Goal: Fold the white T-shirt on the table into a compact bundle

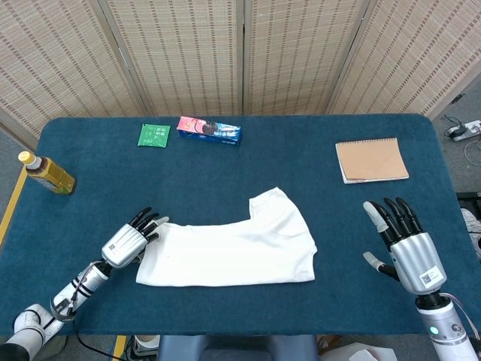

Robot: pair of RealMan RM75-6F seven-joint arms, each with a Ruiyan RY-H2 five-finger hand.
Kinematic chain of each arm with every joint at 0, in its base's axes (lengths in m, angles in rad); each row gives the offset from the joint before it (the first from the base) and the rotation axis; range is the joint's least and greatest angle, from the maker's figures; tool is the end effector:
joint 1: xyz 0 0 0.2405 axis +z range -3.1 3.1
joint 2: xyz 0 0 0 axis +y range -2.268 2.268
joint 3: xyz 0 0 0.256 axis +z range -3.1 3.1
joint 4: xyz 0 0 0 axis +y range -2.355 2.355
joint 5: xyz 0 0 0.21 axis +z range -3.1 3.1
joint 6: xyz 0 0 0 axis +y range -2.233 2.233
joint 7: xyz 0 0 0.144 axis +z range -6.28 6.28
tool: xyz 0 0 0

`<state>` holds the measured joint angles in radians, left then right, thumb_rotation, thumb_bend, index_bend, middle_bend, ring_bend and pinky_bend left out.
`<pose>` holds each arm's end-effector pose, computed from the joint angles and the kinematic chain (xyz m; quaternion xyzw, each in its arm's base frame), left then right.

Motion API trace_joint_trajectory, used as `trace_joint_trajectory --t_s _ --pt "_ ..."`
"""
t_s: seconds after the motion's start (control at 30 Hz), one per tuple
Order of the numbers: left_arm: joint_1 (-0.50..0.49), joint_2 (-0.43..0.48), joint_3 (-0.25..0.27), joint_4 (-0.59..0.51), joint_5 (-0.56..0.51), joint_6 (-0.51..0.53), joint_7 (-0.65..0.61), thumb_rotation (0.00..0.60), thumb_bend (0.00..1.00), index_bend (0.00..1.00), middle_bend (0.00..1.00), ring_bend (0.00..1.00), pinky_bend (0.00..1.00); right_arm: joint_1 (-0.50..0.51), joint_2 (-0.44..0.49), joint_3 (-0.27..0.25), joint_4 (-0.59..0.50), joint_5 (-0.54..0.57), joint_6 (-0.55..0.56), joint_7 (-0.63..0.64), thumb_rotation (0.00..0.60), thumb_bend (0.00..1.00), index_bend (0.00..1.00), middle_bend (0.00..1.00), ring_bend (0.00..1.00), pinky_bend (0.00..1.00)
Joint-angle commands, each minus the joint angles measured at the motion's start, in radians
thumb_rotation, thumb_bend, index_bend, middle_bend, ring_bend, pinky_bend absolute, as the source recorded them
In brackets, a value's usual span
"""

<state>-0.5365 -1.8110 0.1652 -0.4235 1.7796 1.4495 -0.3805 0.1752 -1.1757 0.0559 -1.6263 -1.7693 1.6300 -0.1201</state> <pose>-0.2873 0.3083 -0.0046 -0.8138 -0.1791 -0.4072 0.3741 -0.2429 -0.1972 0.1472 0.6502 -0.2385 0.4945 0.5252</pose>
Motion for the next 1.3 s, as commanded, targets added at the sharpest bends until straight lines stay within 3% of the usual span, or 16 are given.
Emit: trace_joint_trajectory --t_s 0.03,0.3,0.6,0.7,1.03,1.3 --pt "-0.002 0.001 0.000 -0.007 -0.002 -0.002 0.000 0.600 0.37 0.60 0.17 0.10 0.00 -0.001 0.000 0.000 0.001 0.001 -0.001 0.002 0.600 0.11 0.00 0.15 0.05 0.06" --pt "-0.007 0.011 -0.003 -0.035 -0.009 -0.015 -0.001 0.600 0.47 0.68 0.18 0.11 0.00 -0.003 -0.002 0.004 0.005 0.000 0.004 0.010 0.600 0.11 0.01 0.15 0.05 0.06" --pt "-0.023 0.081 -0.011 -0.191 -0.011 -0.022 0.055 0.600 0.55 0.71 0.21 0.12 0.00 -0.006 -0.008 0.012 0.018 -0.006 0.022 0.029 0.600 0.11 0.02 0.15 0.05 0.06" --pt "-0.040 0.133 -0.027 -0.311 -0.019 -0.038 0.125 0.600 0.55 0.71 0.21 0.12 0.00 -0.009 -0.007 0.016 0.026 -0.004 0.032 0.039 0.600 0.11 0.02 0.15 0.05 0.06" --pt "-0.118 0.369 -0.118 -0.922 -0.084 -0.180 0.481 0.600 0.55 0.69 0.21 0.11 0.00 -0.025 0.001 0.031 0.060 0.007 0.074 0.085 0.600 0.11 0.03 0.15 0.05 0.06" --pt "-0.156 0.423 -0.183 -1.184 -0.123 -0.259 0.707 0.600 0.55 0.68 0.21 0.11 0.00 -0.034 0.006 0.036 0.076 0.008 0.098 0.117 0.600 0.11 0.04 0.15 0.05 0.06"
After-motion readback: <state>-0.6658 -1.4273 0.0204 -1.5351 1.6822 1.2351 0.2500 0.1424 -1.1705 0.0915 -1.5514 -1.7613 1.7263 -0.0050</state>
